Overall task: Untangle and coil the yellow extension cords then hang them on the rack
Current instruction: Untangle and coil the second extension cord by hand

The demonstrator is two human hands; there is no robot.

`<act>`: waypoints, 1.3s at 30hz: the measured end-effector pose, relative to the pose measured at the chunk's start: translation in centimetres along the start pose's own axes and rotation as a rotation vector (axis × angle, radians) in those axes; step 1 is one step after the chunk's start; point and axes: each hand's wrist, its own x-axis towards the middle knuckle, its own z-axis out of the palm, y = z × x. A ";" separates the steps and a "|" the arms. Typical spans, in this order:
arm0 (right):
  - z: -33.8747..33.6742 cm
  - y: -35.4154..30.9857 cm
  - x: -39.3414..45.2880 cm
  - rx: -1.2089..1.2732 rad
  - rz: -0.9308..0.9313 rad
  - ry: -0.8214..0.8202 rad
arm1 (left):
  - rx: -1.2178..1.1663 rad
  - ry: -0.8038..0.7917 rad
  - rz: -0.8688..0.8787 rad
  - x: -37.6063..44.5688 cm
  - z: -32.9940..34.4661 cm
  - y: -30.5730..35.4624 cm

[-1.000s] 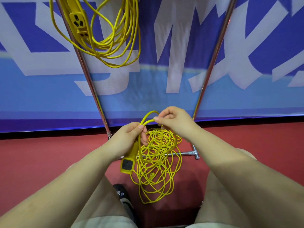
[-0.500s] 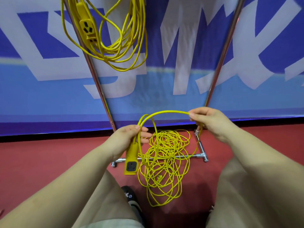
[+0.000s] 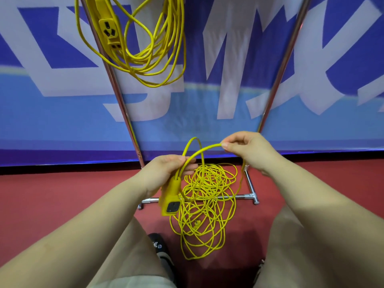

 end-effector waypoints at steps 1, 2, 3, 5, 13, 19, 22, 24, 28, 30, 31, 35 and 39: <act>0.3 -0.2 0.1 -0.039 -0.012 0.015 | 0.006 -0.005 0.007 0.1 0.2 -0.1; 0.5 -0.3 0.2 -0.099 -0.024 0.026 | 0.017 -0.007 0.013 0.2 0.4 -0.1; 0.7 -0.5 0.3 -0.166 -0.040 0.035 | 0.039 -0.009 0.018 0.3 0.5 0.0; 0.7 -0.9 0.4 -0.289 -0.083 0.049 | 0.116 -0.016 0.036 0.4 0.8 0.0; 1.4 -1.7 -0.2 -0.451 -0.084 0.061 | 0.392 0.029 0.140 0.6 2.4 0.3; 1.8 2.2 -1.6 -0.353 -0.011 -0.156 | 0.170 0.101 0.191 0.5 1.9 0.7; 1.2 4.7 -2.0 -0.385 0.018 -0.159 | 0.084 0.087 0.184 0.4 1.6 1.3; 0.7 5.4 -1.9 -0.386 0.009 -0.136 | 0.015 0.090 0.164 0.3 1.4 1.3; -0.4 5.2 -2.0 -0.209 -0.025 -0.028 | -0.032 0.097 0.112 0.0 0.9 0.5; -1.1 4.6 -2.0 0.021 -0.016 0.090 | -0.044 0.075 0.079 -0.1 0.4 0.2; -1.5 4.1 -1.9 0.112 -0.015 0.131 | -0.043 0.053 0.063 -0.2 0.3 0.1; -2.2 1.9 -1.1 0.160 -0.073 0.180 | 0.002 -0.072 -0.002 -0.6 0.3 -0.2; -2.3 0.6 -0.3 -0.027 -0.096 0.113 | 0.046 -0.120 -0.021 -0.6 0.7 -0.2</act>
